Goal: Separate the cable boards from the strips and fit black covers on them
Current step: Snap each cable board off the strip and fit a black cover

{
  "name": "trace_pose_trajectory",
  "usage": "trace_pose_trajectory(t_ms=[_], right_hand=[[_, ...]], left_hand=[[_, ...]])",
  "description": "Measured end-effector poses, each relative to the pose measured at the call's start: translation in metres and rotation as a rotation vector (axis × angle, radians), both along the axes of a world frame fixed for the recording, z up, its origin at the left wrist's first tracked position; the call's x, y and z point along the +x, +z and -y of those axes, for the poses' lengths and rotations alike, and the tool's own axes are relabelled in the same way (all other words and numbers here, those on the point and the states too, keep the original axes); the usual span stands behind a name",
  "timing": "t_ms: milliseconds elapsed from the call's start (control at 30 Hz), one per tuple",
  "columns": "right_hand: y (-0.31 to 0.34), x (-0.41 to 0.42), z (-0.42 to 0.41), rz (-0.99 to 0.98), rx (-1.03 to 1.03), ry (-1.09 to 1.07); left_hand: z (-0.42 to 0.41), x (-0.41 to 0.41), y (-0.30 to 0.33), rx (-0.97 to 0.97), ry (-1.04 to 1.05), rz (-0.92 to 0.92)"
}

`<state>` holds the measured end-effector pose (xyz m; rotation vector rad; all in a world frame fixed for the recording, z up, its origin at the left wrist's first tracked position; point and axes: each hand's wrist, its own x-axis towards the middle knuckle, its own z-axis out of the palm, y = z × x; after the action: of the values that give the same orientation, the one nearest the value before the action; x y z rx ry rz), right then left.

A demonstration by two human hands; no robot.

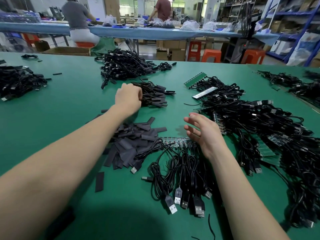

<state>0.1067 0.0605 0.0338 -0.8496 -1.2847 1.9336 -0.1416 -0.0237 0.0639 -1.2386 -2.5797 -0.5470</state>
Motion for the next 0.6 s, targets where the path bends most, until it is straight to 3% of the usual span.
trace_pose_trajectory(t_ms=[467, 600], right_hand=[[0.003, 0.002, 0.004, 0.055, 0.074, 0.041], [0.005, 0.004, 0.002, 0.059, 0.084, 0.037]], left_hand=[[-0.009, -0.004, -0.018, -0.06, -0.047, 0.197], [-0.005, 0.011, -0.023, 0.029, -0.02, 0.219]])
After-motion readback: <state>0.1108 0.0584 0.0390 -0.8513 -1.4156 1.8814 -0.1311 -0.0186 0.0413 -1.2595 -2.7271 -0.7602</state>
